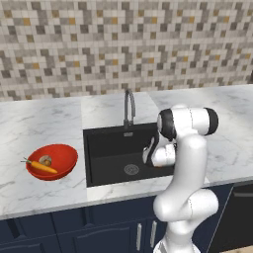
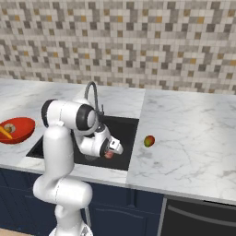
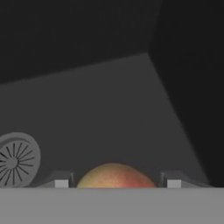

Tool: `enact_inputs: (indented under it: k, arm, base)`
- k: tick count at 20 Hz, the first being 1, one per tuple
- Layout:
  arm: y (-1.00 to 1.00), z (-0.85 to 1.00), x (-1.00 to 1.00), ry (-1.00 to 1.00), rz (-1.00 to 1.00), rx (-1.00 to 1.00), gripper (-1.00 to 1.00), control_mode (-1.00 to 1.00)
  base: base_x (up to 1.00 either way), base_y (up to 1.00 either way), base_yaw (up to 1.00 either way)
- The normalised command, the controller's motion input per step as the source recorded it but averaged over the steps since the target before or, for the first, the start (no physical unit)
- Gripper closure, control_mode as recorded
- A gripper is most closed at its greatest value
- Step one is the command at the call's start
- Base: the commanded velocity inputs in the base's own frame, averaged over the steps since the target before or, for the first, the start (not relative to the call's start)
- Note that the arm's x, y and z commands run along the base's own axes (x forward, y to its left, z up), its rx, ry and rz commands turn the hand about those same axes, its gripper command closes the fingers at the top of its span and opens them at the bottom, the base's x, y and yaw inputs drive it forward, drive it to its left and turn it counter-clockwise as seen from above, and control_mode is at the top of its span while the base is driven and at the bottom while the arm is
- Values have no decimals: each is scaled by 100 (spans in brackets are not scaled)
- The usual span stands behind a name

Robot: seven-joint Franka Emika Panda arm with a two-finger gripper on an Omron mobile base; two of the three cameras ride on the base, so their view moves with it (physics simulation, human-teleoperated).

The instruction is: There is a mixed pile of frozen fruits and vegetables on the counter. Locate all the frozen vegetables and place the items in a bowl on the counter. Take all the frozen fruits and defrost them in a running sink.

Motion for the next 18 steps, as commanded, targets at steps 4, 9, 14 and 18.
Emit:
enact_inputs:
  k: [4,9,14,18]
  arm:
    - [0,-2,0,-10,4,0,-100,-100]
    - [0,23,-14,-16,5,-1,-100,-100]
    - [0,56,-16,-12,6,0,-100,-100]
    - [-3,98,-29,-11,2,8,-100,-100]
  base:
    - [0,0,0]
    - [0,0,0]
    - [0,0,0]
    - [0,0,0]
